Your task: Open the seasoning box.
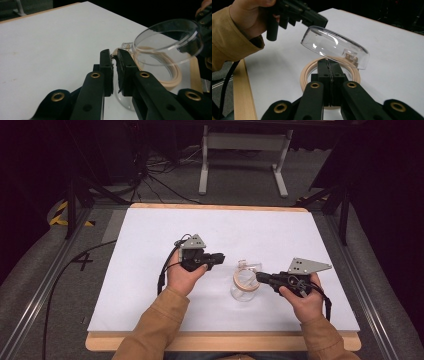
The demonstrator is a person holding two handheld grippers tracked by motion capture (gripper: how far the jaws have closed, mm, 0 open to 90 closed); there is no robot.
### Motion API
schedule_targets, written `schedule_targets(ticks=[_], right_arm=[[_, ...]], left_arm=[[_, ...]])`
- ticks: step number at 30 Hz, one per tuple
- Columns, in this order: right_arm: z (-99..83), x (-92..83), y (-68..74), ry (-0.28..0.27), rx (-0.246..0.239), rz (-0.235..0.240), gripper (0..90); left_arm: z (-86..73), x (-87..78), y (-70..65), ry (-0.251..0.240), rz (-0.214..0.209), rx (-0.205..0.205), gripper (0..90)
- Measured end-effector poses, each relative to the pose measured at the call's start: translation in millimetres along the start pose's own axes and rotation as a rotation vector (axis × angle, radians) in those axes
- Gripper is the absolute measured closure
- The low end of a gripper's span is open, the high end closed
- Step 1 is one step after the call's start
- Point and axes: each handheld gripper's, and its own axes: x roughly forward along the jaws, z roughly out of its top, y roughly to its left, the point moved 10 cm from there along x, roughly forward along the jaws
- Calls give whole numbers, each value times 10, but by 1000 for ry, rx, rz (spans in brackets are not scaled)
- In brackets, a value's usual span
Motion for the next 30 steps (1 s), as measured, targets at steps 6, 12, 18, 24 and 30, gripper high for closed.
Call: schedule_targets(ticks=[6, 12, 18, 24, 30], right_arm=[[128, 34, -43, -26, -12, 17, 900], [237, 79, -110, -54, -2, 36, 900], [285, 164, -185, -49, -15, 29, 900], [333, 265, -232, -56, -10, 41, 900], [335, 320, -336, -57, 11, 21, 900]], left_arm=[[-123, -214, 68, -3, 40, -30, 819], [-232, -421, 119, -13, 76, -57, 816], [-323, -565, 136, -11, 99, -74, 815], [-403, -681, 165, -23, 127, -97, 808], [-457, -751, 175, -18, 143, -104, 805]])
